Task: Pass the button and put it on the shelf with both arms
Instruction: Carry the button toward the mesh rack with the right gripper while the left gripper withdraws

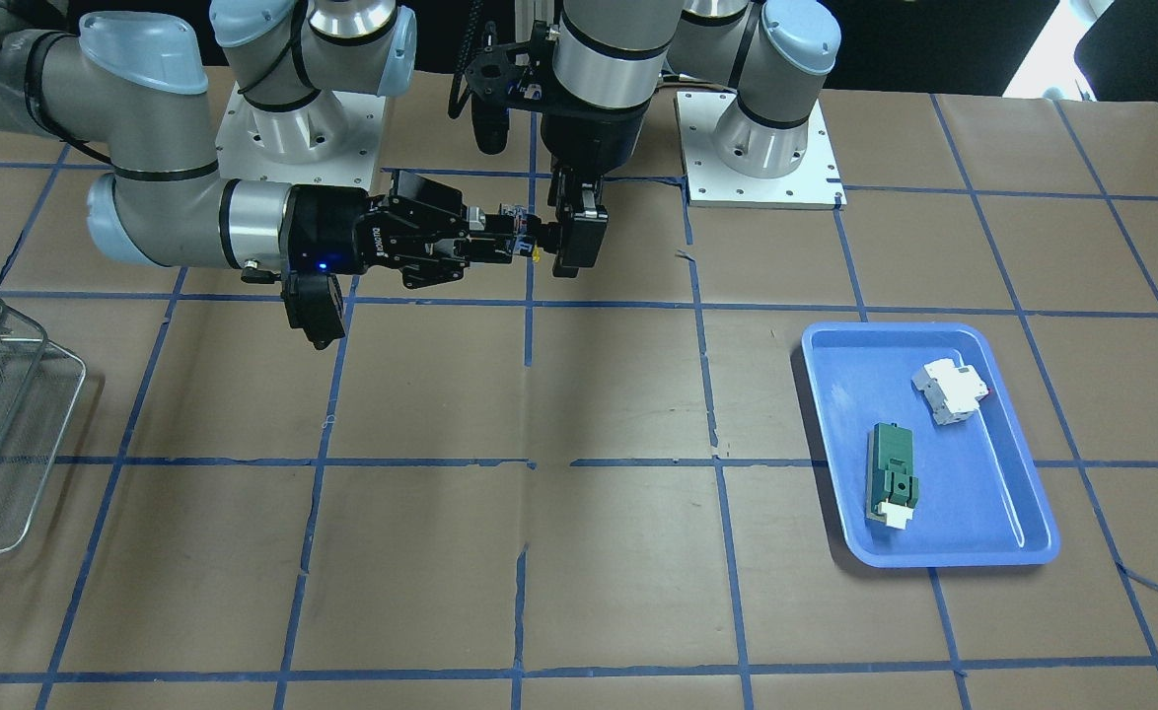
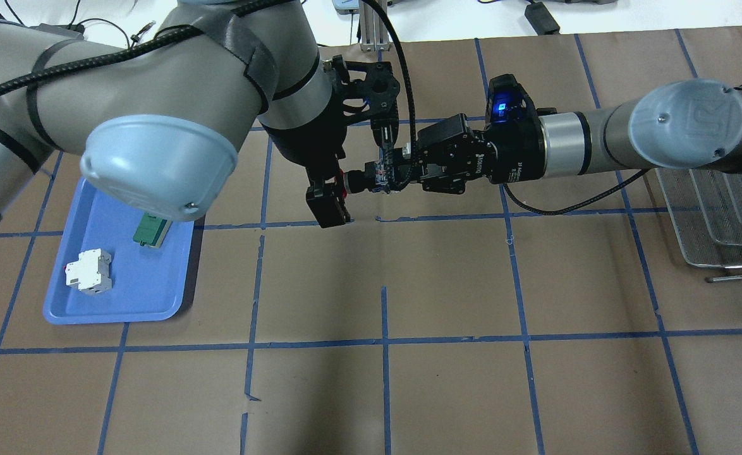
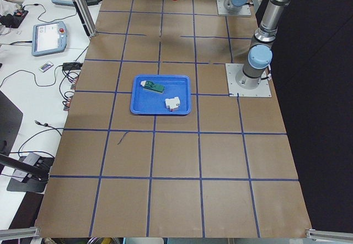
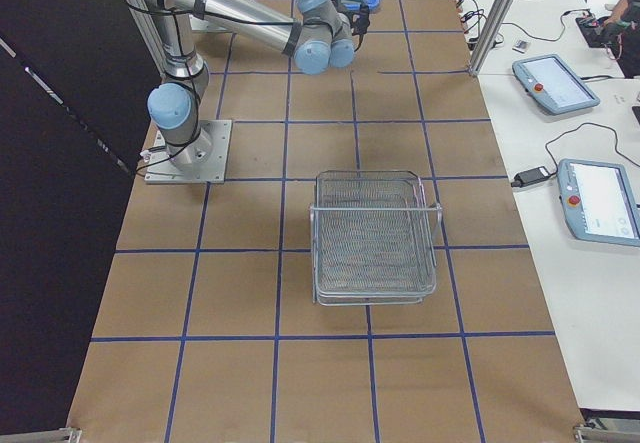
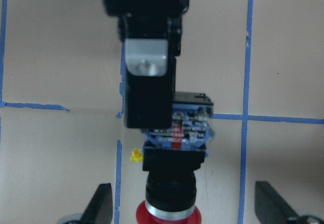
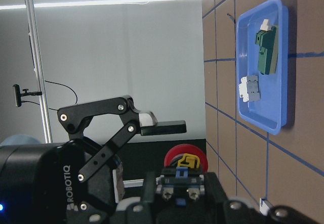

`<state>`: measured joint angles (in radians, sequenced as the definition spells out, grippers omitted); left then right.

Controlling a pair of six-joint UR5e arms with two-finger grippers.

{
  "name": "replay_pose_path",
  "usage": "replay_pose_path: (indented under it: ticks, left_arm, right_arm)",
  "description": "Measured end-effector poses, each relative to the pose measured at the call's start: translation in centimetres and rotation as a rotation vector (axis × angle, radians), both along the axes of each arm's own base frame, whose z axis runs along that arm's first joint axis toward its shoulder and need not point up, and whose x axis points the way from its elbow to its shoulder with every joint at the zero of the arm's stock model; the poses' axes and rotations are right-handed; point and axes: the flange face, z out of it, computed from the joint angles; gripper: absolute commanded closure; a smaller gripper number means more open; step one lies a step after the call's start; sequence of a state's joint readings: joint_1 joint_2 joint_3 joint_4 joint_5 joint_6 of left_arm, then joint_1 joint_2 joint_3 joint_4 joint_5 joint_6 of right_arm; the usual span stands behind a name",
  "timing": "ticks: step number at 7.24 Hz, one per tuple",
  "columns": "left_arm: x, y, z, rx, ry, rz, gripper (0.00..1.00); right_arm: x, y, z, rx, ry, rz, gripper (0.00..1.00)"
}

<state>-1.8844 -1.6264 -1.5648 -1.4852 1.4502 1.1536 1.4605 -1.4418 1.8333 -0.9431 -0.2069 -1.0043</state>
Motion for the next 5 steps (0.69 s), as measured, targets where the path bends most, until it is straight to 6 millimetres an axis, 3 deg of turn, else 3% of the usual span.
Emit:
replay_pose_path:
  ticks: [1,3,5]
  left_arm:
    - [2.7,-0.5,0.9,0.026,-0.006,0.055,0.00]
    - [9.1,-1.4,2.8,0.051,-0.011,0.186,0.00]
    - [15.8,-1.0,3.9,0.128,-0.020,0.330,0.00]
  right_arm:
    - [-0.3,0.0,0.5,-0.006,0.045,0.060,0.84]
    - [-1.3,-1.4,3.7,0.006,0.220,0.190,0.87]
    - [-3.4,-4.2,6.3,0.051,0.596,0.199,0.96]
